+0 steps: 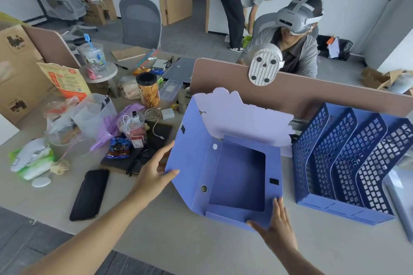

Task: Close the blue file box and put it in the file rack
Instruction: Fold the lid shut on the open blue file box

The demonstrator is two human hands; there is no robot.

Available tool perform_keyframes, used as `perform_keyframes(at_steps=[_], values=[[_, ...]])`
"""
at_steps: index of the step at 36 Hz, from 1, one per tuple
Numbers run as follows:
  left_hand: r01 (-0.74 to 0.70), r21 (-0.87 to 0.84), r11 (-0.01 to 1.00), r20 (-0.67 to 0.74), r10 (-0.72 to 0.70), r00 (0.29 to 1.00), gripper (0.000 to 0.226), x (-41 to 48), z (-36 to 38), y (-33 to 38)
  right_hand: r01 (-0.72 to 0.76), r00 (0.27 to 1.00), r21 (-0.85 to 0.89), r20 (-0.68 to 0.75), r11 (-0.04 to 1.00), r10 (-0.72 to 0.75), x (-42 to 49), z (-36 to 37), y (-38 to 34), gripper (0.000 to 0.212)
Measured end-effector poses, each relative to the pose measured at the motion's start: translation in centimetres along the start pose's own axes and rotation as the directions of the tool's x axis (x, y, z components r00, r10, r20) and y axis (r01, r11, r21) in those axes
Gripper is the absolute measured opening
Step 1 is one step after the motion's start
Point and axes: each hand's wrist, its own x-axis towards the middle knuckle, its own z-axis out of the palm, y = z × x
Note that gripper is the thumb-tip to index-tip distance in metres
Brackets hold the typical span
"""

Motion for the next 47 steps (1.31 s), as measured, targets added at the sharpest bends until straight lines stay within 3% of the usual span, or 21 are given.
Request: perform_keyframes(at_steps=[6,11,14,19,23,26,28,30,35,43,47], values=[[-0.035,-0.04,0.999,0.232,0.044,0.972,0.07,-0.9,3.9,1.5,0.009,0.995,-0.005,0.096,1.0,-0.009,0.7,-0.8,0.8,0.113],[-0.017,-0.068,0.998,0.389,0.042,0.92,0.065,-0.8,7.0,2.1,0.021,0.992,0.111,0.124,0.994,-0.035,1.4,-3.1,-2.1,0.082],[-0.007,-0.027,1.0,0.404,0.017,0.915,0.061,-0.1,8.9,2.4,0.051,0.984,0.267,0.151,0.962,-0.094,2.0,-4.8,-4.8,0.066],[0.084,-0.011,0.996,0.325,-0.076,0.943,0.052,2.9,11.7,1.2,0.104,0.984,0.492,0.078,0.864,-0.163,2.4,-7.2,-8.6,0.044],[0.175,0.025,0.984,0.209,-0.176,0.962,0.05,5.4,13.9,-0.8,0.107,0.99,0.57,0.016,0.815,-0.142,3.1,-8.0,-9.5,0.044],[0.221,0.167,0.961,0.165,-0.248,0.955,0.07,6.9,14.9,-2.8,0.053,0.996,0.623,0.025,0.781,-0.088,3.5,-7.8,-9.3,0.051],[0.284,0.313,0.906,0.138,-0.339,0.93,0.088,7.4,15.4,-4.0,0.016,0.999,0.648,0.02,0.762,-0.038,3.5,-7.6,-9.0,0.058],[0.301,0.45,0.841,0.129,-0.395,0.909,0.092,7.0,16.1,-4.3,-0.029,1.0,0.67,0.023,0.742,0.018,3.6,-7.2,-8.3,0.068],[0.296,0.493,0.818,0.179,-0.429,0.886,0.112,6.5,17.7,-5.1,-0.058,0.998,0.678,0.013,0.733,0.066,3.3,-6.2,-5.9,0.064],[0.206,0.653,0.729,0.191,-0.423,0.886,0.087,6.0,20.4,-5.1,-0.103,0.992,0.567,-0.006,0.817,0.129,2.8,-5.1,-1.5,0.064],[0.153,0.724,0.673,0.189,-0.407,0.894,0.083,5.9,21.3,-5.6,-0.154,0.982,0.579,0.004,0.8,0.186,3.3,-4.0,0.1,0.067]])
